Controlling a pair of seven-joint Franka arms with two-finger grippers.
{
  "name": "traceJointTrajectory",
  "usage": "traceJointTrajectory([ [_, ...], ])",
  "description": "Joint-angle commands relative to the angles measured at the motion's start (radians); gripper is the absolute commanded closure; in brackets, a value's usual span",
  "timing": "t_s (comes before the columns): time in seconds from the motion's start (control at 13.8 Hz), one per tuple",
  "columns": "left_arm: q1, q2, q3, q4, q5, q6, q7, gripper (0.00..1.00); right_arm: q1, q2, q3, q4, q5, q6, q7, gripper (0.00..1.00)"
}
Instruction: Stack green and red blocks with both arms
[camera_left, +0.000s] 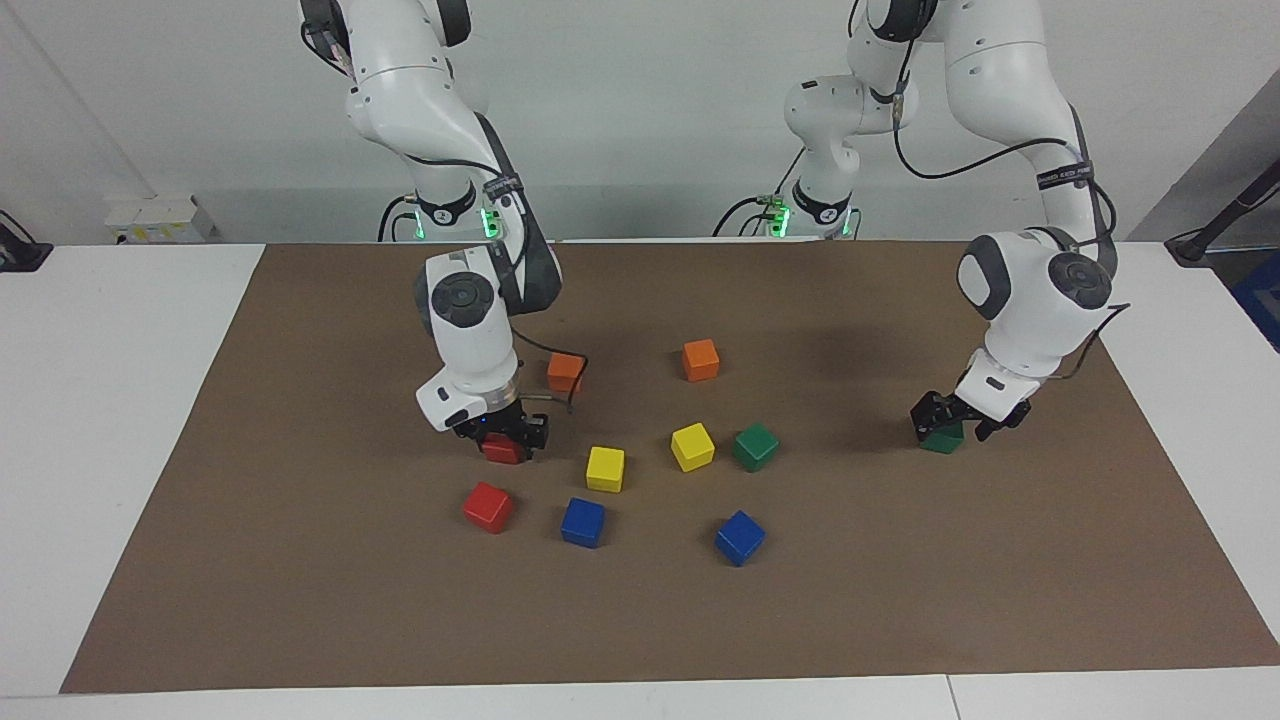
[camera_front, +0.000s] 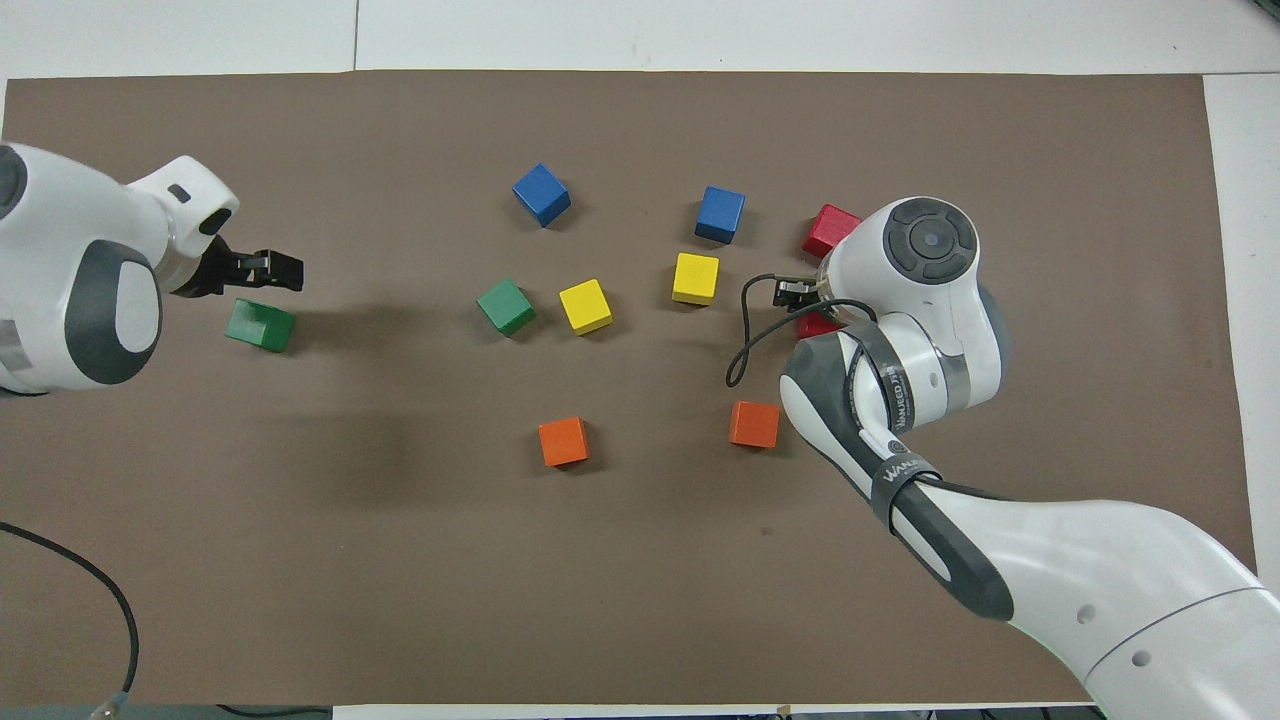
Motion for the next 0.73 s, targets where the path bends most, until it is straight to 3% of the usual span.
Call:
traceJointTrajectory([
  [0.0,-0.224,0.092,0.017,0.211,0.036,-0.134,-0.417,0.00,-0.010,-0.006,0.001,-0.014,-0.021,0.012,-0.009,1.00],
  [0.15,-0.330,0.121,0.016,0.208,0.096,-0.085,-0.708,0.00,-0.018,-0.007,0.001,-0.013,-0.021,0.006,-0.020,1.00],
  [0.29,-0.377,0.155,0.016,0.181,0.174,-0.024,-0.884,0.00,-0.047,-0.025,-0.001,-0.001,-0.021,-0.032,-0.112,1.00],
  [0.65,-0.369,0.144,0.016,0.107,0.183,0.050,-0.886,0.00,-0.246,-0.205,-0.001,-0.008,-0.017,-0.269,-0.483,1.00],
])
